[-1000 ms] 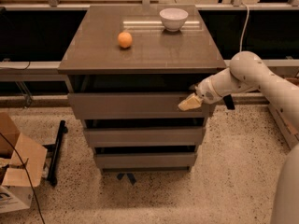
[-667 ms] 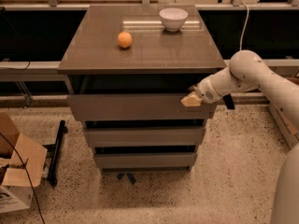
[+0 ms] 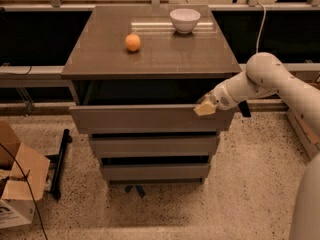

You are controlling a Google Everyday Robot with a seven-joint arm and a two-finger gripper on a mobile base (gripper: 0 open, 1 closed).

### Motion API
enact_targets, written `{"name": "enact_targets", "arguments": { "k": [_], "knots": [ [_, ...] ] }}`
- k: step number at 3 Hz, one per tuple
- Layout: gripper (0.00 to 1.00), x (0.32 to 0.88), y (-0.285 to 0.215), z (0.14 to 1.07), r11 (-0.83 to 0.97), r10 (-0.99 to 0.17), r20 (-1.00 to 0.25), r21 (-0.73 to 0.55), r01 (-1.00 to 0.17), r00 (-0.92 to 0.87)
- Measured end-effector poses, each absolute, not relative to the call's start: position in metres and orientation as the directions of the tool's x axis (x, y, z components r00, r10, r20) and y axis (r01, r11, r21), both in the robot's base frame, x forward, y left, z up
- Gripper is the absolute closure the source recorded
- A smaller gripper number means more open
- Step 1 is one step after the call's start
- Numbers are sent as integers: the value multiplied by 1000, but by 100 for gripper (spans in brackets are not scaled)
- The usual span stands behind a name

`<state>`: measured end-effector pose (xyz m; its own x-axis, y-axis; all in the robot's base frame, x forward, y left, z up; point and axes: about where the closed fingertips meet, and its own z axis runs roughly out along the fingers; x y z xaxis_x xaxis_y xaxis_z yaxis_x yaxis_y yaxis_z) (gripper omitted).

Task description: Open top drawer

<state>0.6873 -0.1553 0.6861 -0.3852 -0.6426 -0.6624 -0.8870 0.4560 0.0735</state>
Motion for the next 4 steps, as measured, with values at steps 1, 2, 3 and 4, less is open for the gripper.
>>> {"name": "enact_targets", "arguments": {
  "k": [1, 2, 3, 4],
  "knots": [
    [62, 687, -155, 687, 456, -643, -662, 73, -887, -385],
    [31, 684, -155, 686, 457, -644, -658, 79, -886, -391],
    [8, 662, -157, 678, 464, -652, -626, 118, -878, -428],
    [0, 658, -158, 677, 468, -650, -622, 125, -875, -437]
  ]
}}
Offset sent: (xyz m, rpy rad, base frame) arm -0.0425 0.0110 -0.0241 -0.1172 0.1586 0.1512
